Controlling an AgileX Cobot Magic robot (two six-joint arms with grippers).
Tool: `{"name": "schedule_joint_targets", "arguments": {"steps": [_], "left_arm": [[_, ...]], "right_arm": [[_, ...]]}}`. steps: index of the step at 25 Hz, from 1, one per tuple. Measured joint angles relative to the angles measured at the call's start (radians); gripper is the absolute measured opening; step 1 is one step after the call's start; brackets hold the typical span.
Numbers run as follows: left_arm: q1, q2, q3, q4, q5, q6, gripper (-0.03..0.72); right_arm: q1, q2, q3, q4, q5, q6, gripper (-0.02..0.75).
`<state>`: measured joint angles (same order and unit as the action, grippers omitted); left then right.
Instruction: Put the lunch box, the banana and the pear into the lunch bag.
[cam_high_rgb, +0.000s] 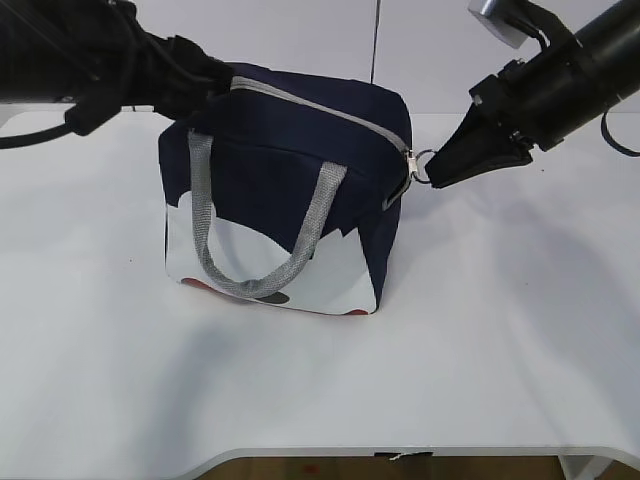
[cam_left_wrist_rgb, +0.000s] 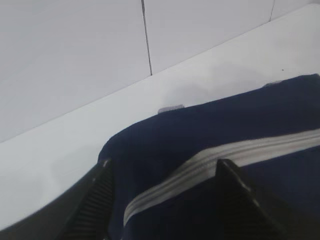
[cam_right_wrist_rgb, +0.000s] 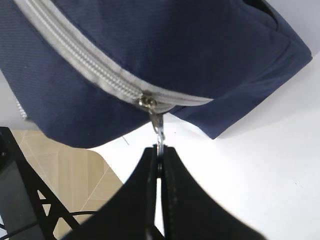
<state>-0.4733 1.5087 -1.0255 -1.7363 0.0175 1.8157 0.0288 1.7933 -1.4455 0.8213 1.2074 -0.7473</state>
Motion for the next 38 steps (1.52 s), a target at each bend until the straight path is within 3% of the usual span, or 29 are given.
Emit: {"name": "schedule_joint_targets", "arguments": {"steps": [3,7,15,22,32,38], "left_arm": [[0.0,-0.043,0.0,0.035,0.036,0.0,0.454],[0.0,-0.092,0.0,0.151,0.219,-0.002,0.402],[0.0,-0.071,0.0,0.553,0.46,-0.032,0.385],[-0.006,-0.046,-0.018,0.706,0.474,-0.04,0.384],[-0.143,0.014,-0.094,0.919,0.433,-0.068,0.384],[-0.176,0.051,-0.174,1.033,0.401,-0.15,0.384]], "right_arm": [[0.0,0.0,0.0,0.005,0.0,-0.002,0.006],[0.0,0.0,0.0,0.014,0.0,-0.012,0.006],[0.0,0.0,0.0,0.06,0.0,-0.034,0.006],[0.0,0.0,0.0,0.123,0.0,-0.063,0.006],[0.0,0.0,0.0,0.136,0.0,-0.075,0.006],[0.0,0.0,0.0,0.14,0.0,-0.081,0.006]]}}
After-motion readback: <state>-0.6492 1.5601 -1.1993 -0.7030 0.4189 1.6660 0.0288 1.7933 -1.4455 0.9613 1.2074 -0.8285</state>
